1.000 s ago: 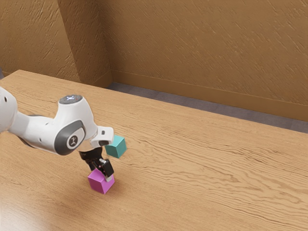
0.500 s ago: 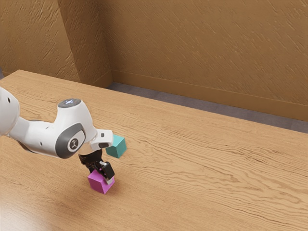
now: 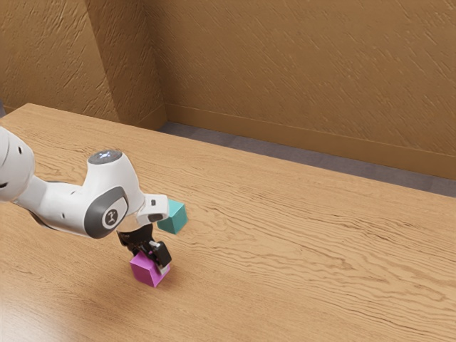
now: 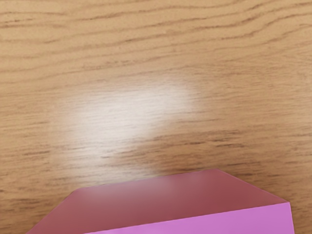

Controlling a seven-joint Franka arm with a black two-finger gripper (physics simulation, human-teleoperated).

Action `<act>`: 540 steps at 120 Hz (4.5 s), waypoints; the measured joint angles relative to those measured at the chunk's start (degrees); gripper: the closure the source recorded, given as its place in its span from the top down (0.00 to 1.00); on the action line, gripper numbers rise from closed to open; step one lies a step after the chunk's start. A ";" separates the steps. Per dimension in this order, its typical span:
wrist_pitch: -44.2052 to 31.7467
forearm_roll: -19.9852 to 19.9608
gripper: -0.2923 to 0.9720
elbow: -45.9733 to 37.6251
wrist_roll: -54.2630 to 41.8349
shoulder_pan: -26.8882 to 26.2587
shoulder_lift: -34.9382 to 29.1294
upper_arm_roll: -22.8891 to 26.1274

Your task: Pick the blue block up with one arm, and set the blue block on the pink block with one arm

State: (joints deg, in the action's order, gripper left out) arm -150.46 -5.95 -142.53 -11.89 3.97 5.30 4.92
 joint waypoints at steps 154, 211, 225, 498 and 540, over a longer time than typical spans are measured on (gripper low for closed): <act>11.44 -3.42 0.77 30.10 -6.46 -0.07 14.44 -7.73; 15.97 -3.72 0.77 33.53 -11.92 -0.62 17.31 -6.86; 16.09 -3.71 0.77 33.55 -13.40 -0.56 18.03 -7.01; 15.19 3.20 0.54 10.34 3.16 -0.77 -3.14 -3.61; 14.91 4.34 0.55 4.89 11.22 1.30 -7.81 -0.78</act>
State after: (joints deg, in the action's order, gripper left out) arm -135.54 -1.61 -137.63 -0.67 5.26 -2.51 4.14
